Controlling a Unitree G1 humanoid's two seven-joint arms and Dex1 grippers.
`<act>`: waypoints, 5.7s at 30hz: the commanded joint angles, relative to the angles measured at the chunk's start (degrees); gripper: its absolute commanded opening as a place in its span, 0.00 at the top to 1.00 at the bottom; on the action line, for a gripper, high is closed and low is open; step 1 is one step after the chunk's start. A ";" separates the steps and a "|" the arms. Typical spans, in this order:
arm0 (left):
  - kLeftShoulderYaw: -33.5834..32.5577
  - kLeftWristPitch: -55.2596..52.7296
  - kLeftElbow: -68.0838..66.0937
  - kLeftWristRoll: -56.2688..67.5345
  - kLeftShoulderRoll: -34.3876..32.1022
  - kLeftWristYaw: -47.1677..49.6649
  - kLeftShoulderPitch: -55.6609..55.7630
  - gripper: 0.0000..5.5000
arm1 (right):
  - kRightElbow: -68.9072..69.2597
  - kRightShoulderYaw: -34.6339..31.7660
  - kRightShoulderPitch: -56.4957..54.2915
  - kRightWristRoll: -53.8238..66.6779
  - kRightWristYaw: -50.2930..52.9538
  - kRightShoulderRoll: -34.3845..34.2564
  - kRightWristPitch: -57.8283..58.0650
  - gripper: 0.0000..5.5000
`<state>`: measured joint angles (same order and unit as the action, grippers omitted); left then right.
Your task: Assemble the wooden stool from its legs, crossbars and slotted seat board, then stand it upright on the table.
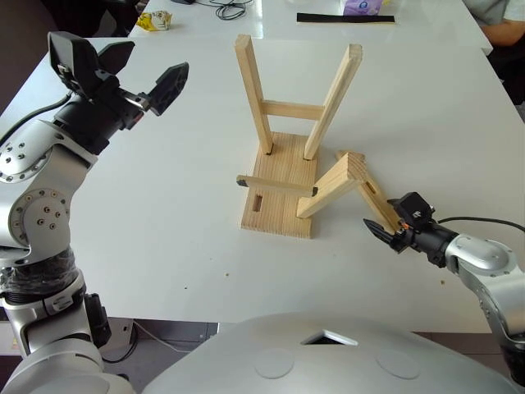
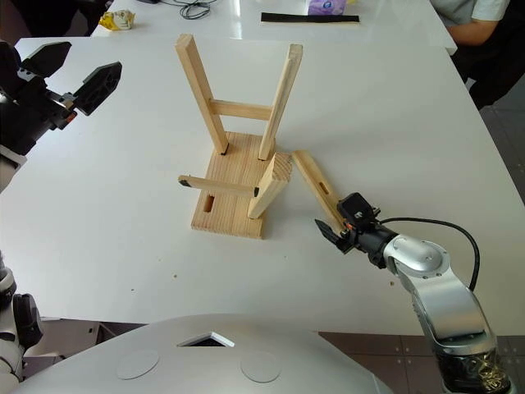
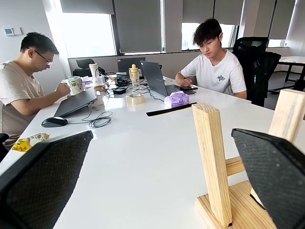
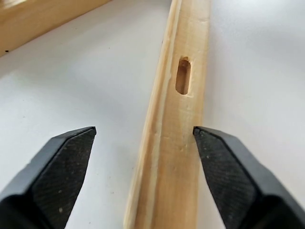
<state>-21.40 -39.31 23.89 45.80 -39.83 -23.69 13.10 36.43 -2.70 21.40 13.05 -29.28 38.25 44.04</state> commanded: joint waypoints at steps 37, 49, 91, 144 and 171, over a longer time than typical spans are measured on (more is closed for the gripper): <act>1.39 1.28 -4.42 -2.06 0.38 -1.99 5.99 0.02 | -10.29 0.48 0.83 -1.21 1.75 -2.82 -9.49 0.62; -1.87 1.33 -7.56 2.35 -0.36 -7.91 6.79 0.02 | -9.00 -23.72 -21.65 23.82 0.28 -2.66 -1.03 0.62; 8.94 -11.11 -2.23 37.28 8.08 -14.55 17.70 0.02 | -12.80 -3.54 -58.17 66.55 -7.78 -1.77 16.23 0.62; 4.71 -8.56 -7.41 39.95 8.28 -9.73 20.63 0.63 | -9.52 -0.57 -54.60 59.10 -14.89 1.80 14.66 0.41; 4.88 14.81 -14.39 -0.60 -9.31 -36.73 11.48 0.63 | -8.57 -22.85 -30.80 56.86 -14.64 13.58 13.85 0.15</act>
<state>-17.77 -30.85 11.07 50.90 -47.88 -56.52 26.60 26.59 -23.50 -12.18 70.47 -43.44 50.61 58.20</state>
